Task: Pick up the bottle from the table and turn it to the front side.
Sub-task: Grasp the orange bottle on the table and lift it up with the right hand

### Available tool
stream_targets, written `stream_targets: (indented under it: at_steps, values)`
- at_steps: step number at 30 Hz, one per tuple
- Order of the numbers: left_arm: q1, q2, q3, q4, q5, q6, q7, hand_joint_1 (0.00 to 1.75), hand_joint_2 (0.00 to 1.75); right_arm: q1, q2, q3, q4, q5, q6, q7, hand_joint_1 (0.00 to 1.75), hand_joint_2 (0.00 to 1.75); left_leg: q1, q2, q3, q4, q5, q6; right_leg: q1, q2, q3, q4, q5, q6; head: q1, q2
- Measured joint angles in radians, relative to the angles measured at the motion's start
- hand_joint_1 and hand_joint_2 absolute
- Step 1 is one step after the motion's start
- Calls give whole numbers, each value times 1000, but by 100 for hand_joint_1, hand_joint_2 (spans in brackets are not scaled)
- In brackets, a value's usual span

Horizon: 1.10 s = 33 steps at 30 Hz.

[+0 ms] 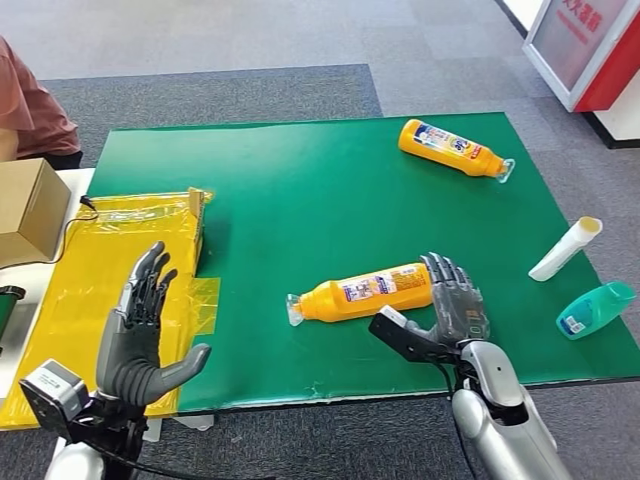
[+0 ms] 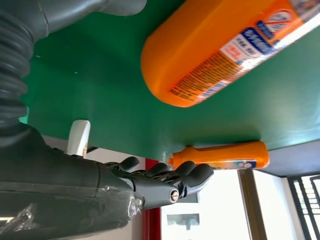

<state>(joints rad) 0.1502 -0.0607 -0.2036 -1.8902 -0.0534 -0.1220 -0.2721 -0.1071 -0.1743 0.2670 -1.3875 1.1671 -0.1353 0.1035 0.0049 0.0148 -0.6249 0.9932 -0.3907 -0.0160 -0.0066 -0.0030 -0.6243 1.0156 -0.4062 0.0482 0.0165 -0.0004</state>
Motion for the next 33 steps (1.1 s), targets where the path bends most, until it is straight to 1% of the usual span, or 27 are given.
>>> stream_targets:
  at_steps: [3, 5, 12, 16, 27, 33]
  values:
    - [-10, 0, -10, 6, 12, 1, 4, 0, 175, -3, -11, 0, 5, 2, 4, 0, 0, 175, 0, 0, 0, 0, 0, 0, 0, 0, 0, 0, 0, 0, 0, 0]
    - [-19, -1, -17, 11, 22, 5, 4, 0, 175, -28, -13, 7, 22, 8, 17, -5, 0, 175, 0, 0, -1, 0, 0, 0, 0, 0, 0, 0, 1, -1, 0, 0]
    - [-67, -2, -62, 29, 36, 16, 4, 0, 175, -192, 1, 100, 159, 19, 70, -25, 0, 175, 0, 0, -1, 0, 4, 0, 0, 0, -1, 0, 3, 0, 0, 0]
    - [-113, -6, -98, 51, 42, 8, 7, 0, 175, -254, 13, 148, 226, 23, 84, -23, 0, 175, 0, 0, -1, 0, 5, 0, 0, 0, -1, 0, 4, 0, 0, 0]
    - [-220, -16, -171, 109, 58, -7, 25, 0, 175, -347, 40, 232, 367, 50, 101, -15, 0, 175, 0, 0, -2, 0, 5, 0, 0, 0, -1, 0, 4, 0, 0, 0]
    - [-247, -17, -187, 130, 60, 1, 29, 0, 175, -378, 48, 257, 419, 52, 101, -23, 0, 175, 0, 0, -2, 0, 5, 0, 0, 0, -1, 0, 5, 0, 0, 0]
